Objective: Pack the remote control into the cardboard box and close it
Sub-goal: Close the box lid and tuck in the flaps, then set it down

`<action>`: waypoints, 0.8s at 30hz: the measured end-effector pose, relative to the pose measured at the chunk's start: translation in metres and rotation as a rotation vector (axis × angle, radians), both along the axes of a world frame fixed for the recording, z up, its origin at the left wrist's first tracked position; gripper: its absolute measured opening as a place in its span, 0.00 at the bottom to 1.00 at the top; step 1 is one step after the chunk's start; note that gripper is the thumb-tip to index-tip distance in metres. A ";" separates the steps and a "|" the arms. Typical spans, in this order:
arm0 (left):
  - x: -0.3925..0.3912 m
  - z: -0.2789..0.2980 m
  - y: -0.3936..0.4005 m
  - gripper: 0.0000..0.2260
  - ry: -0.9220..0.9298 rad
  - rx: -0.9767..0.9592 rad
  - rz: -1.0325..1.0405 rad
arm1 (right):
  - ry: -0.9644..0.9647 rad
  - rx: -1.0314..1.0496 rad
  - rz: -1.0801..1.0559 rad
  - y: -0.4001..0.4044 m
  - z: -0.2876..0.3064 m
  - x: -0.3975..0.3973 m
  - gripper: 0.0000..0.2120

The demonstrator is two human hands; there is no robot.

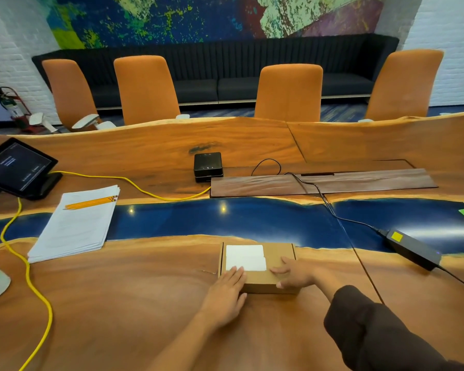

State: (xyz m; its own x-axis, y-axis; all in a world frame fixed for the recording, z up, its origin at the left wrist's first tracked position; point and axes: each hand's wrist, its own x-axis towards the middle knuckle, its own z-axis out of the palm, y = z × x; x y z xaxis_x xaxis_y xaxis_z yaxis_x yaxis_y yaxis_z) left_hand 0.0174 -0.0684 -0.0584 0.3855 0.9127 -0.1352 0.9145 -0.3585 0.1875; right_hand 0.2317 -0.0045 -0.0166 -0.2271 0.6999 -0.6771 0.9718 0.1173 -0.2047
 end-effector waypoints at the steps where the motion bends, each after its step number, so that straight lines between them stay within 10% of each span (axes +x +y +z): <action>1: 0.000 0.000 0.001 0.25 -0.001 -0.005 -0.001 | -0.018 0.002 0.016 0.000 0.001 0.000 0.29; 24: 0.013 0.006 0.036 0.29 0.028 -0.129 0.061 | 0.024 0.425 -0.019 -0.011 -0.013 -0.001 0.24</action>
State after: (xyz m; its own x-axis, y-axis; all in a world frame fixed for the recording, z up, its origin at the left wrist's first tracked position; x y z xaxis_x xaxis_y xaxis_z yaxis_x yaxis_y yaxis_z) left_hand 0.0305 -0.0321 -0.0520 0.3244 0.9085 -0.2633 0.9394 -0.2768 0.2023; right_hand 0.2309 -0.0156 -0.0297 -0.2233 0.9199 -0.3224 0.9702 0.1778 -0.1646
